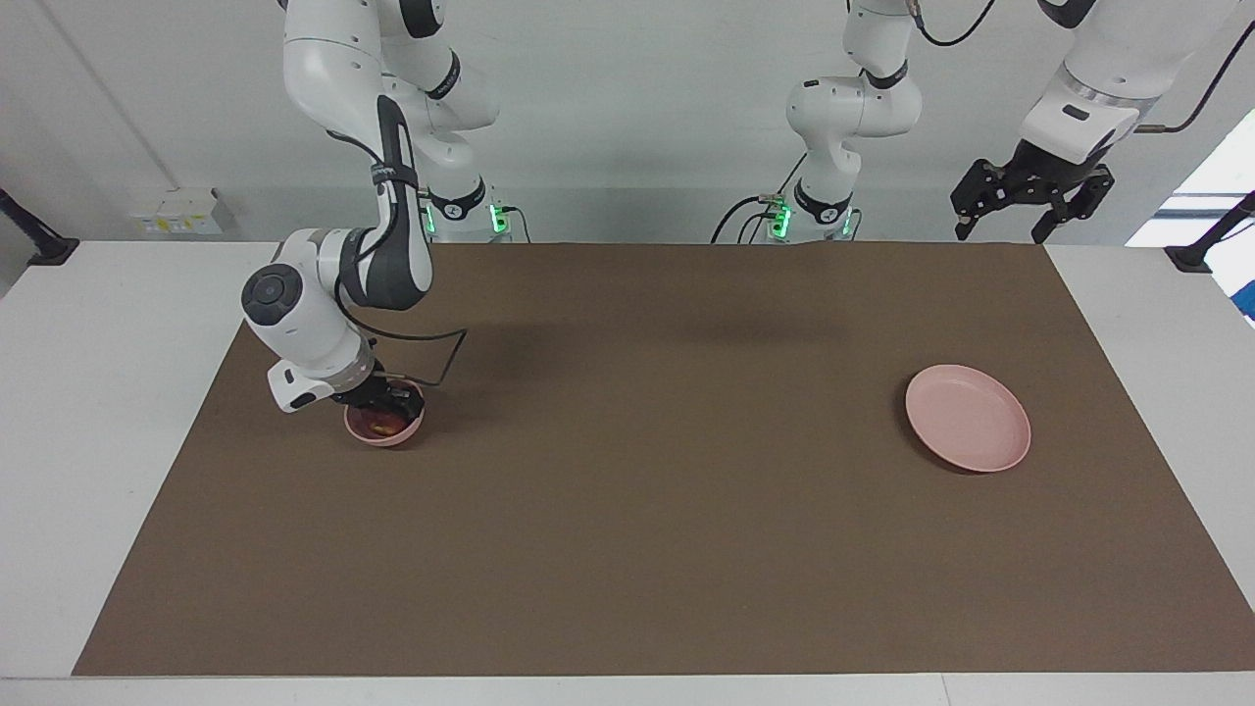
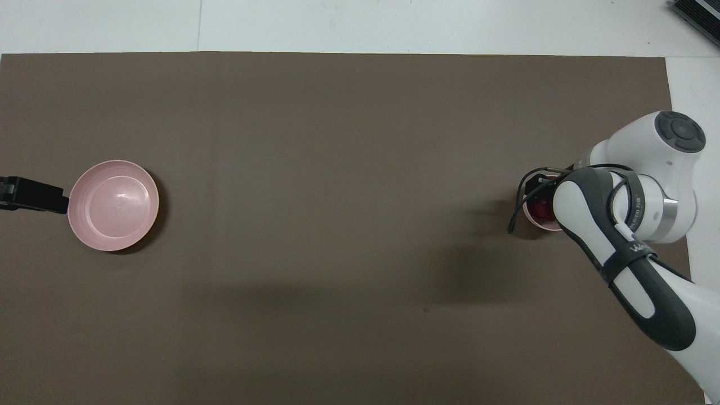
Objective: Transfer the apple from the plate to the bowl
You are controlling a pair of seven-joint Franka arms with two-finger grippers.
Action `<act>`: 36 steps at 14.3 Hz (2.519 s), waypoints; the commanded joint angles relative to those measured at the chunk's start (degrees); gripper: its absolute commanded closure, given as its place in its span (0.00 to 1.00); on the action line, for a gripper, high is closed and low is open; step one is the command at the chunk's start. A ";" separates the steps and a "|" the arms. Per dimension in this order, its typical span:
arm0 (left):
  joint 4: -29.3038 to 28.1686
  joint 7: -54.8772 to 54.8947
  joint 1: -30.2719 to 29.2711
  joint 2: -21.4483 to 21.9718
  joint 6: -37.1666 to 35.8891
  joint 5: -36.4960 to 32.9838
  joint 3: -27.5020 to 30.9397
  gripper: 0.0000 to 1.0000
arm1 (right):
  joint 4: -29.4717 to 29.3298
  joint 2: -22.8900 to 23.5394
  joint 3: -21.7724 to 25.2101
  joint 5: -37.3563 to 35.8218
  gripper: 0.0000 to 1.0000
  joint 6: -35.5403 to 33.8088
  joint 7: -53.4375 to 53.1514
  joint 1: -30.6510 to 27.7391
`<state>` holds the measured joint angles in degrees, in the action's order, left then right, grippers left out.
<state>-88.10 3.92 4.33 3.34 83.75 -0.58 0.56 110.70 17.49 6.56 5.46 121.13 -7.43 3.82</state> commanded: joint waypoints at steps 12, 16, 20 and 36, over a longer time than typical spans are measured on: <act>0.30 0.21 0.42 0.35 -0.95 -0.12 0.59 0.00 | -2.23 -10.01 -0.58 -5.28 0.00 -2.64 1.28 -0.83; 0.30 0.21 0.42 0.35 -0.95 -0.21 0.59 0.00 | -2.77 -14.76 -0.84 -8.96 0.00 -6.60 -3.36 2.85; 0.30 0.21 0.42 0.35 -0.95 -0.21 0.59 0.00 | -10.99 -17.93 -0.93 -8.54 0.00 -17.11 -2.42 2.86; 0.30 0.21 0.42 0.35 -0.95 -0.21 0.59 0.00 | -19.12 -24.43 0.39 -4.67 0.00 -37.46 9.18 0.76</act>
<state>-88.10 3.92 4.33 3.34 83.67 -0.58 0.66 88.01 -4.31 6.82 -0.40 83.04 -1.29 5.72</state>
